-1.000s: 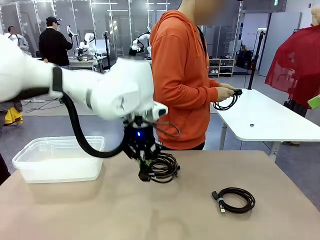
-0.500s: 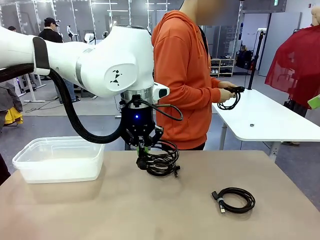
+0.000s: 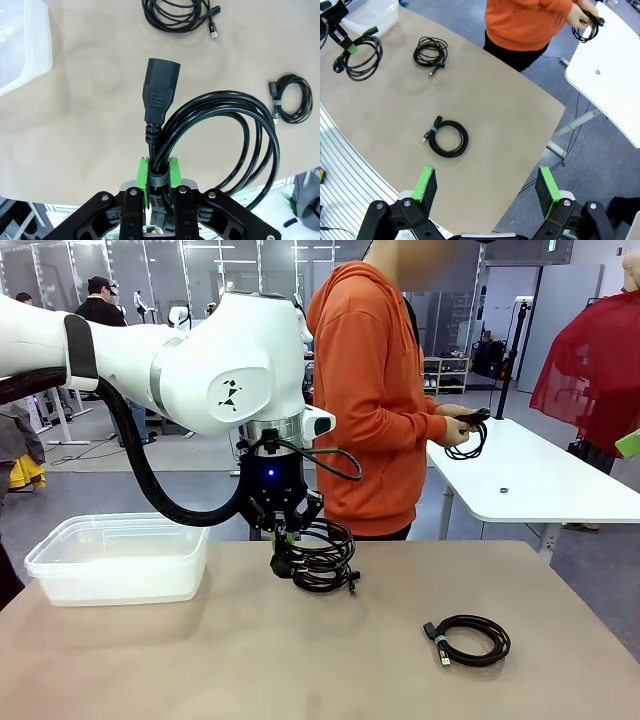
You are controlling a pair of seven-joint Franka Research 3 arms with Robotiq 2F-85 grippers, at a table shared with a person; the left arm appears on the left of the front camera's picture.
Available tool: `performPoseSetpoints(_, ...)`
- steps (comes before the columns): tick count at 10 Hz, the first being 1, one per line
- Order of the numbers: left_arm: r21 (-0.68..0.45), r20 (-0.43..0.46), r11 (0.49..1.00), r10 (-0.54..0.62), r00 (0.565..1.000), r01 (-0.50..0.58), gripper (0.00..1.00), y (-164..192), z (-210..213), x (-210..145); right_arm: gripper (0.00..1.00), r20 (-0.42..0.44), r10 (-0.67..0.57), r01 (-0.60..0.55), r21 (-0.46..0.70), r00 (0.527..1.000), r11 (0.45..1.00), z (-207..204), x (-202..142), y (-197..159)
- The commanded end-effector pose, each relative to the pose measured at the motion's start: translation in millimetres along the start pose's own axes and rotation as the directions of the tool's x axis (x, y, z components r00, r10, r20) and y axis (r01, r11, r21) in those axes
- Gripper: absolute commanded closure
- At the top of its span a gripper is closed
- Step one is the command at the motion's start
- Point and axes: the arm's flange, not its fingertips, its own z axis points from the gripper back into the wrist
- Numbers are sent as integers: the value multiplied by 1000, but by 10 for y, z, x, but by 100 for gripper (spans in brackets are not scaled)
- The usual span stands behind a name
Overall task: Organize and store the cables.
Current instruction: Place the Power Cable into the Organizing box.
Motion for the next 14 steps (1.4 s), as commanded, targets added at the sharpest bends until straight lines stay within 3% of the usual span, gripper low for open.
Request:
performPoseSetpoints(1, 63, -53, 998, 12, 999, -9, 81, 142, 5, 159, 0, 0, -4, 4, 1, 1000, 1000, 4, 5, -13)
performPoseSetpoints(3, 24, -56, 999, 27, 998, -25, 81, 521, 174, 450, 0, 0, -4, 4, 1, 1000, 1000, 4, 5, -13)
performPoseSetpoints(4, 41, -56, 999, -29, 998, 32, 81, 740, 276, 480, 0, 0, -4, 4, 1, 1000, 1000, 4, 5, -13)
performPoseSetpoints(9, 25, 144, 999, 34, 989, -38, 81, 2468, 707, 711, 0, 0, -4, 4, 1, 1000, 1000, 4, 5, -13)
performPoseSetpoints(11, 20, 211, 989, 138, 968, -146, 81, 3230, 725, 707, 0, 0, -4, 4, 1, 1000, 1000, 4, 5, -13)
performPoseSetpoints(14, -63, 272, 993, 112, 956, -98, 81, 4000, 605, 689, 0, 0, -4, 4, 1, 1000, 1000, 4, 5, -13)
